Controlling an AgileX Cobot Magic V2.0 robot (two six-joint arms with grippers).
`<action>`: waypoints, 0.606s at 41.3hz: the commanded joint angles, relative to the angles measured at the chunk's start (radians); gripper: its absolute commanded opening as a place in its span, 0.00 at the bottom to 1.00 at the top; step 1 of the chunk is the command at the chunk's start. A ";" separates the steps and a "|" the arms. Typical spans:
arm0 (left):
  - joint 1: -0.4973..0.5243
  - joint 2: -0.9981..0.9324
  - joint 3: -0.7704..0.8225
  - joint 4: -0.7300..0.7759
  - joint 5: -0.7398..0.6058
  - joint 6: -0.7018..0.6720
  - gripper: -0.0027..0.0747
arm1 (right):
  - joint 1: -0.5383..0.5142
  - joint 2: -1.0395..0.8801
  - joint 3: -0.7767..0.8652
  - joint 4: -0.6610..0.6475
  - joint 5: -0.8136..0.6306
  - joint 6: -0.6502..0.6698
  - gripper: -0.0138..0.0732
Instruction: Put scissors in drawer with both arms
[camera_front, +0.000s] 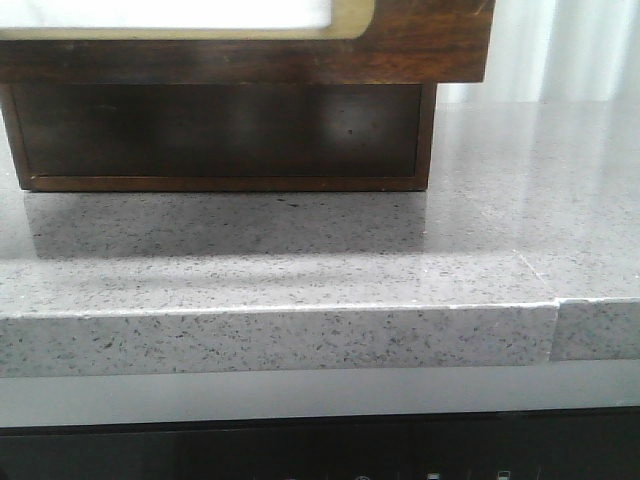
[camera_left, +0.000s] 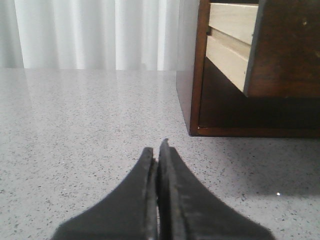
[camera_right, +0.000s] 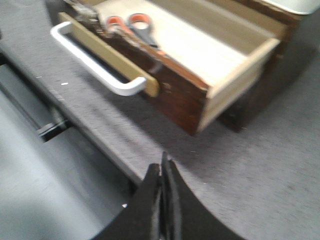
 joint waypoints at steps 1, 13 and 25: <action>0.000 -0.019 0.025 -0.006 -0.089 -0.008 0.01 | -0.084 -0.059 0.044 -0.034 -0.132 -0.005 0.08; 0.000 -0.019 0.025 -0.006 -0.089 -0.008 0.01 | -0.398 -0.338 0.379 -0.069 -0.396 -0.005 0.08; 0.000 -0.019 0.025 -0.006 -0.089 -0.008 0.01 | -0.550 -0.519 0.666 -0.069 -0.531 -0.005 0.08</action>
